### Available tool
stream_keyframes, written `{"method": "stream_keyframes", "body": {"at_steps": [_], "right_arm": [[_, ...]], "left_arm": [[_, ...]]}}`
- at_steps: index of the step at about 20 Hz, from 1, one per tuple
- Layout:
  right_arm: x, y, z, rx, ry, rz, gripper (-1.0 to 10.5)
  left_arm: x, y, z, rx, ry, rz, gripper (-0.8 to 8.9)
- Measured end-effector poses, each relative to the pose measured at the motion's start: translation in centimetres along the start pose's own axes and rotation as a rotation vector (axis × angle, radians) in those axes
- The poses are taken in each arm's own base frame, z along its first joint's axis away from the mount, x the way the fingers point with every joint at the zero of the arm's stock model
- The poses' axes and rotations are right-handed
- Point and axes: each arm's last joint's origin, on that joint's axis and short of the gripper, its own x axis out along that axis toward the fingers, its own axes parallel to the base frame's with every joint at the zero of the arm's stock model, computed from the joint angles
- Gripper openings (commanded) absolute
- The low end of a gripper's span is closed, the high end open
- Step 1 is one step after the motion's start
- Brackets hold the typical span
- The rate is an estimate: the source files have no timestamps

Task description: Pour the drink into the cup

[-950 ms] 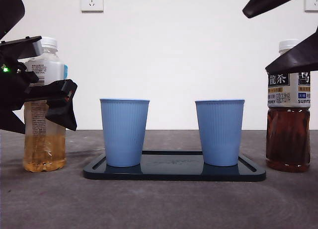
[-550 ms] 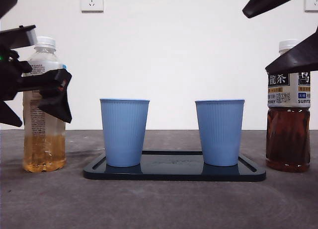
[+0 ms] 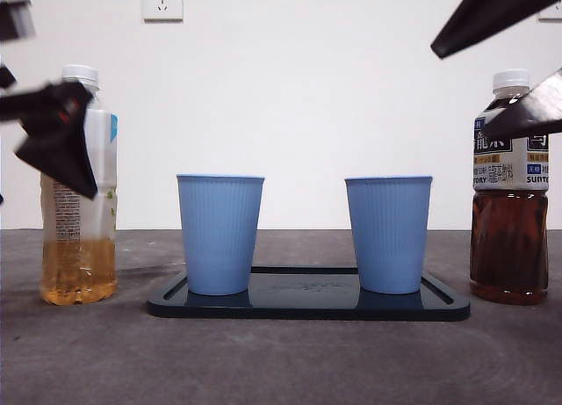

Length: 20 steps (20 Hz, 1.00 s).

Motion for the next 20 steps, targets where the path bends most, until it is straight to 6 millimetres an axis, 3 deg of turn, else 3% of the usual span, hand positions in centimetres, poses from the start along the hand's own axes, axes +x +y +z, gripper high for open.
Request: {"method": "stream_keyframes", "body": {"at_steps": [5, 9, 12, 13, 14, 16, 20], "right_arm": [[-0.1, -0.5, 0.1, 0.026, -0.049, -0.183, 4.3], [-0.1, -0.7, 0.2, 0.032, -0.062, -0.228, 4.3], [-0.1, -0.7, 0.2, 0.032, -0.061, -0.228, 4.3], [-0.1, -0.7, 0.2, 0.032, -0.062, -0.228, 3.8], [-0.1, -0.7, 0.2, 0.033, -0.062, -0.228, 2.7], [-0.1, -0.7, 0.2, 0.033, -0.062, -0.228, 0.0], [-0.1, -0.7, 0.2, 0.033, -0.062, -0.228, 0.1]], "left_arm": [[-4.7, -0.4, -0.6, -0.020, -0.067, -0.066, 5.93], [-7.5, -0.4, -1.3, -0.043, -0.109, -0.173, 4.14], [-9.0, -0.4, -1.9, -0.058, -0.123, -0.267, 1.63], [-9.3, -0.3, -2.1, -0.063, -0.127, -0.282, 0.79], [-9.5, -0.3, -2.2, -0.066, -0.129, -0.284, 0.06], [-9.7, -0.2, -2.4, -0.070, -0.132, -0.285, 0.07], [-9.8, -0.2, -2.5, -0.070, -0.125, -0.283, 0.07]]}}
